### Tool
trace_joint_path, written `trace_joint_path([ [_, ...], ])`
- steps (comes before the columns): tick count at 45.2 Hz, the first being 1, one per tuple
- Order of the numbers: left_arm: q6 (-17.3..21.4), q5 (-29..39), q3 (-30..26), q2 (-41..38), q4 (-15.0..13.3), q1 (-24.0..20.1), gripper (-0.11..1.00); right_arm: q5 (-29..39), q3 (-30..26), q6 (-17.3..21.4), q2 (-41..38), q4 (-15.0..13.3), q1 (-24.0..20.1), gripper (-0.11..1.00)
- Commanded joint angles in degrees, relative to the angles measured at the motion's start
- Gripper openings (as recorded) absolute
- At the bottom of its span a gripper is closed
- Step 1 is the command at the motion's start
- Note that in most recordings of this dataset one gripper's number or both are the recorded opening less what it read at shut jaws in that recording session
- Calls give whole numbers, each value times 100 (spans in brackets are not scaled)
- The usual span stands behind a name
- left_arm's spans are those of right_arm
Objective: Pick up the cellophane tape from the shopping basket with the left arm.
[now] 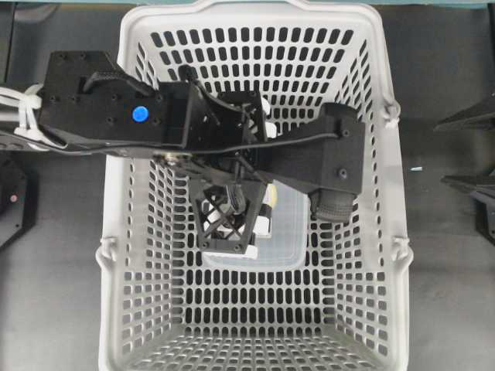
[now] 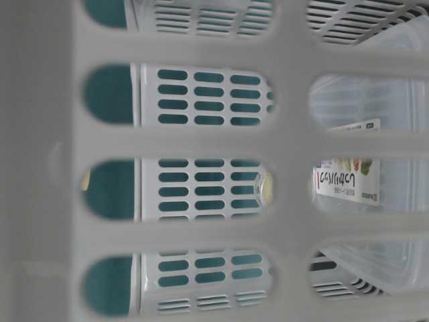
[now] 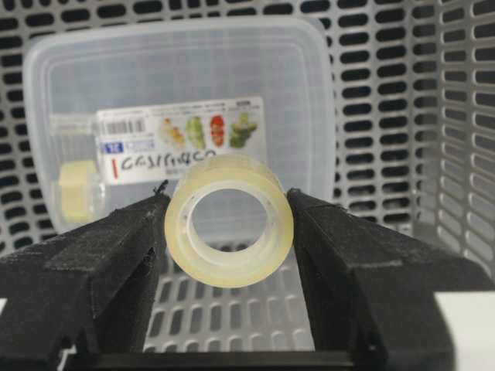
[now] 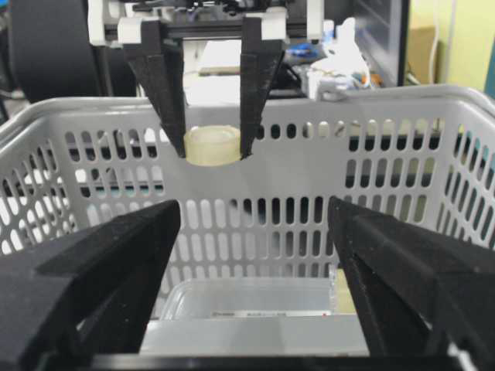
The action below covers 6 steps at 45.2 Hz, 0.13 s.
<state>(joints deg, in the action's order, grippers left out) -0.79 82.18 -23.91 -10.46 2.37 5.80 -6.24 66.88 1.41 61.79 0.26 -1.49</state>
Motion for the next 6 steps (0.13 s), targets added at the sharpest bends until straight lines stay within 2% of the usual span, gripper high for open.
trace_joint_path([
  [1,9,-18,-149,70,18,18,50,-62,-53,0,-35,9,-18,75],
  [6,9,-18,-141,70,18,18,50,-62,-53,0,-26,9,-9,75],
])
